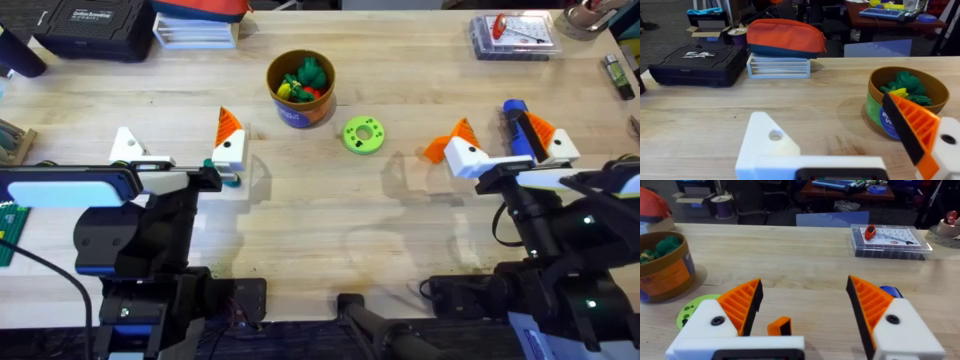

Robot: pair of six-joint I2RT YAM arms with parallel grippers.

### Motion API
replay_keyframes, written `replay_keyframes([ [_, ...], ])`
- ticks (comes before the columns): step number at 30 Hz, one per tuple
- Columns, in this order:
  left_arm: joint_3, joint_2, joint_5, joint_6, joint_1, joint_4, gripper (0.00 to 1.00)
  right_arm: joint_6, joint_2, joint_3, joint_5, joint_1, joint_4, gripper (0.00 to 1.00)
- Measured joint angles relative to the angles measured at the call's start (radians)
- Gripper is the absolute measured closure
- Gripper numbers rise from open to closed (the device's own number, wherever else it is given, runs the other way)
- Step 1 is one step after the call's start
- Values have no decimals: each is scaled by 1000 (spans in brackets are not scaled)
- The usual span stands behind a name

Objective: Pick up the gripper from the table and insert it into the empty holder that is missing its gripper. Then pick up a screw, insert it into the mounting hole, and use the screwdriver to tighten it. Finally, clean up the table by picking up the vegetable and placing it into the bucket.

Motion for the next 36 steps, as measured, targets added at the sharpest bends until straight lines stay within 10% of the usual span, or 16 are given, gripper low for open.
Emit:
replay_keyframes([
  [16,9,0,-4,0,0,-18,15,0,2,12,7,0,-29,8],
  [21,172,47,-29,0,0,-175,16,31,70,177,3,0,-234,8],
  [30,648,460,-85,0,0,-710,15,105,386,619,2,0,-592,8],
  [36,747,778,-30,-17,0,-788,15,114,556,716,2,0,-638,7],
])
